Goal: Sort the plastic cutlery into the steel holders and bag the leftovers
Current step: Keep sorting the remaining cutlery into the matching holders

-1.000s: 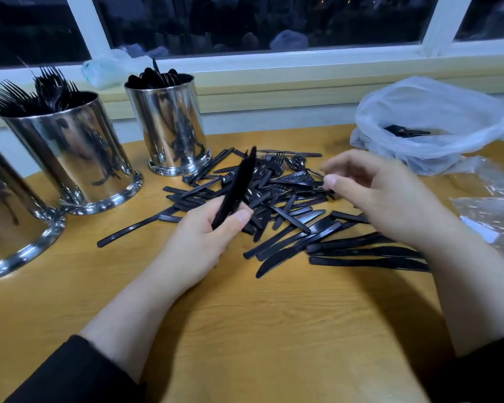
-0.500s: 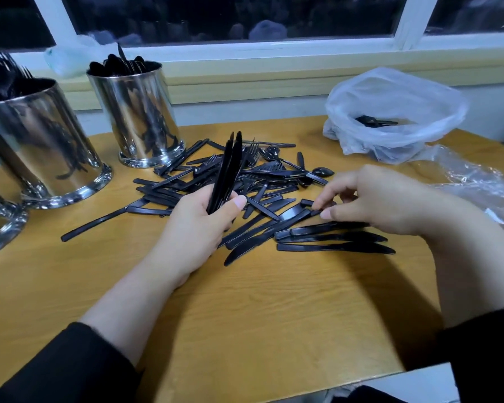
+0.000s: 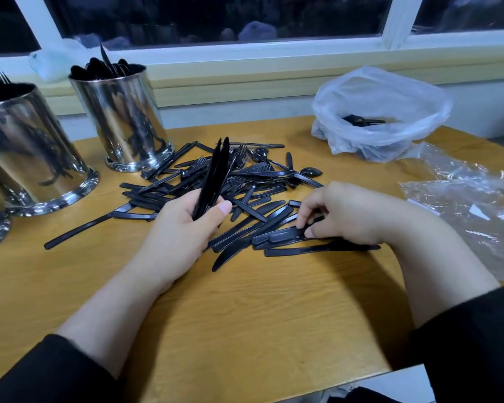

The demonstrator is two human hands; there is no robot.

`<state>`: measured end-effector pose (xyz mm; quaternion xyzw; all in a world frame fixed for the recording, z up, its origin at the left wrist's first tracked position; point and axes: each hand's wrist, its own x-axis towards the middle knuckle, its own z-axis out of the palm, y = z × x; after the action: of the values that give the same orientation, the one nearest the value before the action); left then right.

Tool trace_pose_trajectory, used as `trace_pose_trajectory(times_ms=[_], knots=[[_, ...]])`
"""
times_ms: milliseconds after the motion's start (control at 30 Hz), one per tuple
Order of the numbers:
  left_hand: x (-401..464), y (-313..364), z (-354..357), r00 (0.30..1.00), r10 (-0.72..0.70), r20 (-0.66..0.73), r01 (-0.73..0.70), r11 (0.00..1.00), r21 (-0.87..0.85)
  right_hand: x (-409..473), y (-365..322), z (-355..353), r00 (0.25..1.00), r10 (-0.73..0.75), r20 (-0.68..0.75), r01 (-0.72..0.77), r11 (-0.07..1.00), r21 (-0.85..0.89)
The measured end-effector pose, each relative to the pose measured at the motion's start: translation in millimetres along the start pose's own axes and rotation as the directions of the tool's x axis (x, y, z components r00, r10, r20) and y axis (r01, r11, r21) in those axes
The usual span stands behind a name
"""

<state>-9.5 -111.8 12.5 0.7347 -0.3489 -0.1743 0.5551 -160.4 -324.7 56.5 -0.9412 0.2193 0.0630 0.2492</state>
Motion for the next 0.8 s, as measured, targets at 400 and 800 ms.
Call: trace_pose_trajectory(times_ms=[400, 800], knots=[[1.9, -1.7, -7.3, 0.999, -0.015, -0.035, 0.013, 0.998, -0.055, 3.6, -31.5, 12.3, 0.987, -0.15, -0.056, 0.143, 0.983, -0.116], [-1.1, 6.6, -9.3, 0.996, -0.029, 0.086, 0.036, 0.996, -0.087, 15.0, -50.2, 29.9, 0.844, -0.394, -0.365, 0.377, 0.918, -0.121]])
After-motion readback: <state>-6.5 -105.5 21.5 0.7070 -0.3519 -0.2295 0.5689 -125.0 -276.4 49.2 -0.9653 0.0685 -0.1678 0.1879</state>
